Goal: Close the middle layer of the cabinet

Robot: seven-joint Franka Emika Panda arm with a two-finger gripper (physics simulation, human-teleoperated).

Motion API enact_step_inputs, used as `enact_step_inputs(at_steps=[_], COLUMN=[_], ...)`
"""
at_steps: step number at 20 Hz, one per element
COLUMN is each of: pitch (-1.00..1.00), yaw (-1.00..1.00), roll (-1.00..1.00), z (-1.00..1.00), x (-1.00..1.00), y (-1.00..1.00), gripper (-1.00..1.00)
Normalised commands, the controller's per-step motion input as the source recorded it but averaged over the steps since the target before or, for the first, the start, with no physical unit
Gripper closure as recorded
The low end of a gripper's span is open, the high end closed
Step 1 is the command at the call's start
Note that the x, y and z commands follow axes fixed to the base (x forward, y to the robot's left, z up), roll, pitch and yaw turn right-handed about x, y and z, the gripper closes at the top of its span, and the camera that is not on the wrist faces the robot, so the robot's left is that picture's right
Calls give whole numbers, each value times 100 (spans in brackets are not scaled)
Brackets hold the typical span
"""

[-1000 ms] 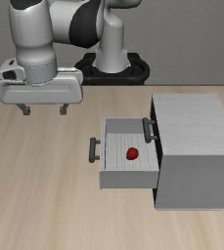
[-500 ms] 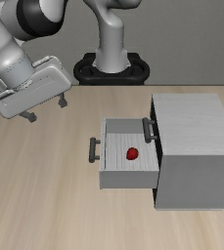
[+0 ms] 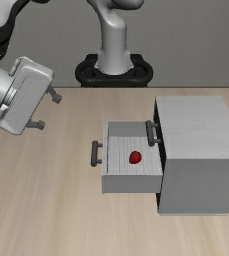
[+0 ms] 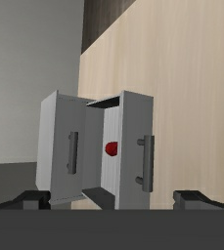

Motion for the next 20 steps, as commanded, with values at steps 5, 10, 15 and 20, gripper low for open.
enact_step_inputs(at_steps=[5,10,15,20], pitch=[0,0,27,45], yaw=[0,0,0,0], roll=[45,45,9,0], z=[0,0,0,0], x=[0,0,0,0], y=[0,0,0,0], gripper=[-100,-100,-100,-100])
